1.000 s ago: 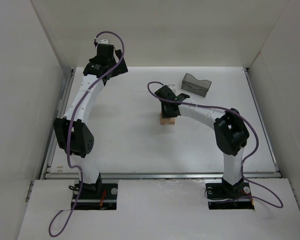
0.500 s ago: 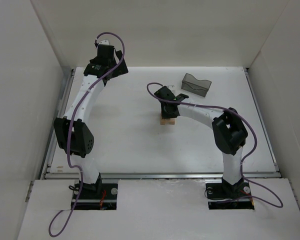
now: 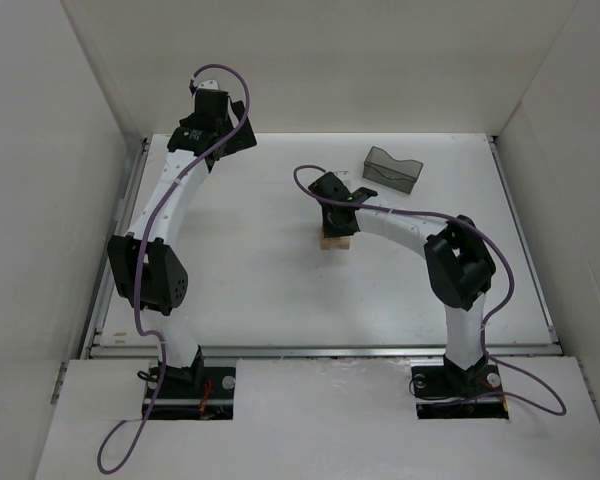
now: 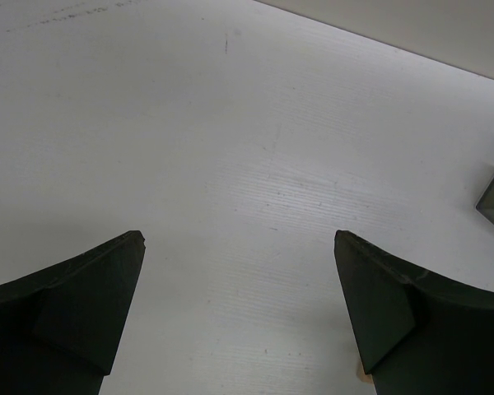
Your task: Build the wood block tower
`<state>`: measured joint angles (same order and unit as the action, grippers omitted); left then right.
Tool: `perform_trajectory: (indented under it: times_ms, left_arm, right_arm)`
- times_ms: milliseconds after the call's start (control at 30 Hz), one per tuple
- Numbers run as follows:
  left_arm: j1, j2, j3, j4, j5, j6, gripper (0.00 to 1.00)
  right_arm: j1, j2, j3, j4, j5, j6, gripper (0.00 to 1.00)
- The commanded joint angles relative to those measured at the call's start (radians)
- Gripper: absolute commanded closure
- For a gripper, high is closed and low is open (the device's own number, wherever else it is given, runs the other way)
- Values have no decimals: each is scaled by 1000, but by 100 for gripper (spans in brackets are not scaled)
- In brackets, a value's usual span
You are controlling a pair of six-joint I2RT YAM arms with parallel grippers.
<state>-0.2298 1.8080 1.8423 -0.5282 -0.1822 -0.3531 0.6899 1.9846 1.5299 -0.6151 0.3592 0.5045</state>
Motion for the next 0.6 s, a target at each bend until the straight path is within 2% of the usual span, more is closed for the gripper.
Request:
perform_trajectory:
  times_ms: [0, 100, 400, 567]
  left_arm:
    - [-6, -47, -2, 22, 9, 3, 0]
    - [-6, -47, -2, 22, 9, 3, 0]
    - [-6, -47, -2, 22, 9, 3, 0]
    - [-6, -47, -2, 22, 9, 3, 0]
  right_arm:
    - [11, -10, 12, 12, 11, 3, 66]
    - [11, -10, 12, 12, 11, 12, 66]
    - [11, -10, 3, 12, 11, 12, 54]
    - [11, -20, 3, 12, 11, 12, 54]
